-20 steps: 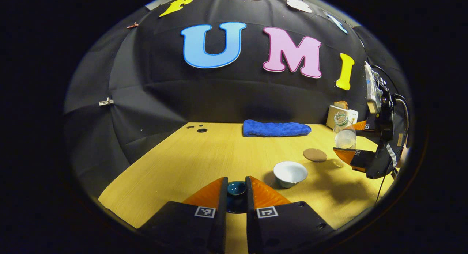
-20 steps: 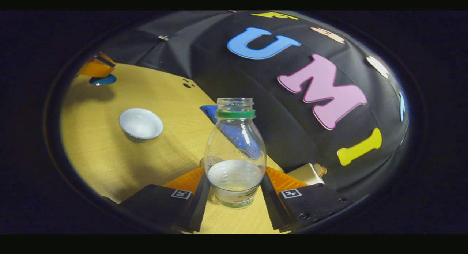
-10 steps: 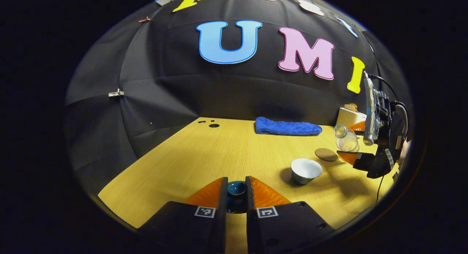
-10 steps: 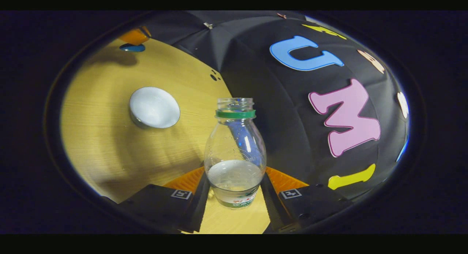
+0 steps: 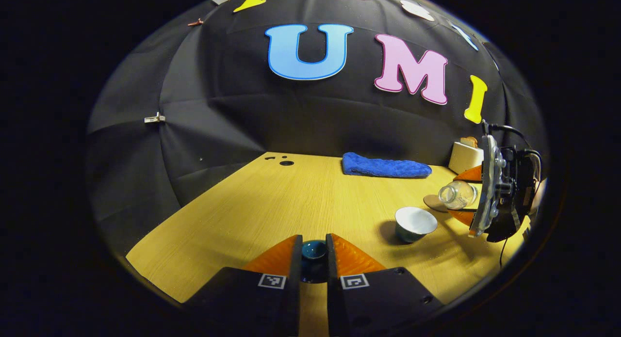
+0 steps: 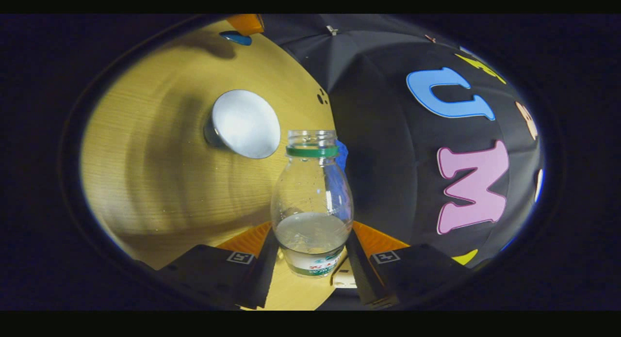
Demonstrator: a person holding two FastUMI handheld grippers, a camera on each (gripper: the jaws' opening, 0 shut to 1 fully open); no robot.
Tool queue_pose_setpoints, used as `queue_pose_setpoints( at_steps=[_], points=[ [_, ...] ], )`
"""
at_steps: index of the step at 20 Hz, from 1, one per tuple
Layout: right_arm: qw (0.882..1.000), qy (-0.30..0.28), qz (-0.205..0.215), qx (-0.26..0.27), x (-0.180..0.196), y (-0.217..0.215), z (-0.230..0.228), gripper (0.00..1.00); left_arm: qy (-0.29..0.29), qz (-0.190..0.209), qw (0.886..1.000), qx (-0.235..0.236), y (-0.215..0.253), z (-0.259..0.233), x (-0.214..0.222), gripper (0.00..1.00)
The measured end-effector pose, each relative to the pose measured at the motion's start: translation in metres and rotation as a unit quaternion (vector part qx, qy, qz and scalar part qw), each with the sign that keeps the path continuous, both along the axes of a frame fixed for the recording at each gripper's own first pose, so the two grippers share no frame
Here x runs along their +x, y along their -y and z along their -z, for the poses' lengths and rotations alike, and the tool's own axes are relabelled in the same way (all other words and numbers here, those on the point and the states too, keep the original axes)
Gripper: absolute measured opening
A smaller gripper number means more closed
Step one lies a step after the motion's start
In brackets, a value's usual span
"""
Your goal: Open the teacup lid with one hand, grasp the water bottle and pour water into the teacup with the other hand; after pouring, place the water bottle on the coaster and then close the teacup lid.
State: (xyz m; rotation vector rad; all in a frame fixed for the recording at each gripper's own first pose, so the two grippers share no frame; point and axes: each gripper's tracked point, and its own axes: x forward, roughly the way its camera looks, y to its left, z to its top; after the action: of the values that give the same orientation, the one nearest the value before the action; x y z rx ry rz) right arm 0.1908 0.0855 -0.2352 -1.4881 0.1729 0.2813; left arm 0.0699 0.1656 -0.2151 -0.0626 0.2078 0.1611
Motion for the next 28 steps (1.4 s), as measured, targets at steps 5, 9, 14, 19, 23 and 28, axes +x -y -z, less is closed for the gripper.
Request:
queue_pose_setpoints(
  at_steps=[5, 9, 14, 19, 23, 28],
  points=[
    [0.999, 0.002, -0.015, -0.033, 0.002, -0.007, 0.003, 0.72, -0.006, -0.008, 1.000, -0.003, -0.010, 0.010, -0.004, 0.27],
    [0.999, -0.004, -0.026, -0.048, 0.009, -0.013, 0.005, 0.72, -0.012, -0.012, 1.000, -0.006, -0.014, 0.017, -0.006, 0.27],
    [0.997, 0.002, -0.042, -0.066, 0.006, -0.014, 0.004, 0.72, -0.015, -0.003, 1.000, -0.002, -0.010, 0.019, -0.002, 0.27],
    [0.993, 0.017, -0.063, -0.103, 0.016, -0.017, 0.002, 0.72, -0.011, 0.005, 1.000, -0.008, -0.004, 0.018, 0.003, 0.27],
    [0.988, 0.020, -0.084, -0.131, 0.019, -0.021, -0.003, 0.72, -0.010, 0.004, 1.000, -0.013, -0.002, 0.018, 0.005, 0.27],
    [0.985, 0.025, -0.087, -0.144, 0.026, -0.023, -0.011, 0.72, -0.013, 0.005, 1.000, -0.023, 0.000, 0.022, 0.002, 0.23]
  ],
)
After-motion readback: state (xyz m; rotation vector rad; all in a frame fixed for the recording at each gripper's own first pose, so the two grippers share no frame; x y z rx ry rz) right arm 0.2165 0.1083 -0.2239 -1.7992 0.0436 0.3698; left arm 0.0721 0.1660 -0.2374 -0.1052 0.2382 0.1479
